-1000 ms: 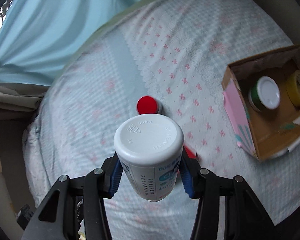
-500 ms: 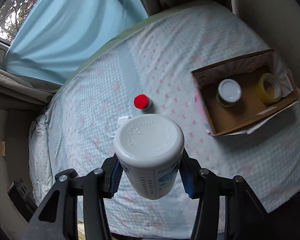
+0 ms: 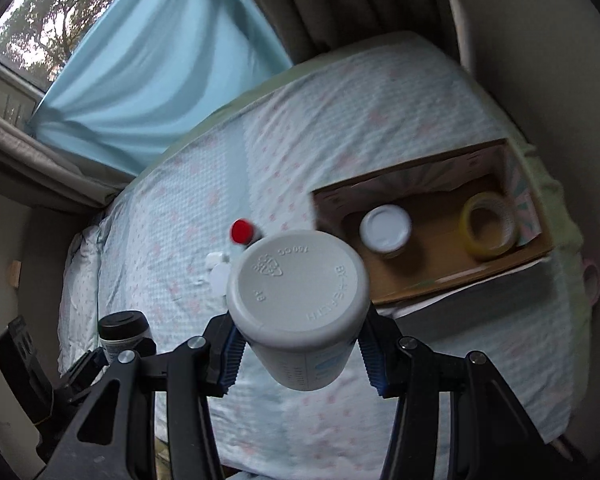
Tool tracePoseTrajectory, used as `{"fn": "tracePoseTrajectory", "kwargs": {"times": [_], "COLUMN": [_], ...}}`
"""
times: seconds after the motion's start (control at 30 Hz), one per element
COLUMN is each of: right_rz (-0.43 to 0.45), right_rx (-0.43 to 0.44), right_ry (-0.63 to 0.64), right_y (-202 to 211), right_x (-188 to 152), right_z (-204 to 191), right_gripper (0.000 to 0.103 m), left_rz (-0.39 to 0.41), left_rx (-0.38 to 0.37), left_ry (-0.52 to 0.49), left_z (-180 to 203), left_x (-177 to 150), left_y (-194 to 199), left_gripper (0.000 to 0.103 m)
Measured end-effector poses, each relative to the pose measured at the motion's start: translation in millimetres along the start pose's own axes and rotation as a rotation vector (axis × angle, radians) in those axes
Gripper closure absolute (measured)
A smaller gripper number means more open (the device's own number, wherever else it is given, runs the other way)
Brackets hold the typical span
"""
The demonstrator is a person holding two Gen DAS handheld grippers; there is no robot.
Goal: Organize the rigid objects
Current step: 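Carry the L'Oreal jar and pill bottle over the cardboard box with both tools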
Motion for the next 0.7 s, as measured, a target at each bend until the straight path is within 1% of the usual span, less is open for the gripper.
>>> {"fn": "tracePoseTrajectory", "kwargs": {"times": [0.1, 0.17, 0.33, 0.53, 0.7], "right_rz": [0.004, 0.005, -0.023, -0.097, -0.149], "right_rx": [-0.001, -0.01, -0.006, -0.015, -0.009], "right_ry": [-0.02, -0.025, -0.056, -0.089, -0.089], "right_y": [2.6, 0.3, -18.9, -52.8, -82.1], "right_x": [15.9, 27.2, 46.5, 52.9, 47.7], "right_z": [34.1, 57.5, 104.6, 148.6, 169.4], "right_gripper": [0.056, 0.056, 0.056, 0.056, 0.056], "left_rz": [0.002, -0.004, -0.05, -0.138, -0.23], "left_rx": [0.009, 0.019, 0.043, 0.066, 0.09], "left_ry": [-0.043, -0.068, -0.1, -0.1, -0.108], "left_z": [37.5, 55.1, 100.3, 130.0, 141.8], "left_x": [9.2, 13.5, 22.0, 20.0, 1.6], "left_y": [-11.8, -21.0, -56.8, -110.4, -167.2], "left_gripper": [0.048, 0.048, 0.048, 0.048, 0.048]}}
Point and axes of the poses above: each gripper's, at about its wrist camera, not at the fingertips, and y roughly against the way its jaws point, z to its right, x to its top, the point moved 2 cm from there along -y, roughly the way its jaws point, and after that the axes turned 12 degrees about z, right-handed, at the moved point
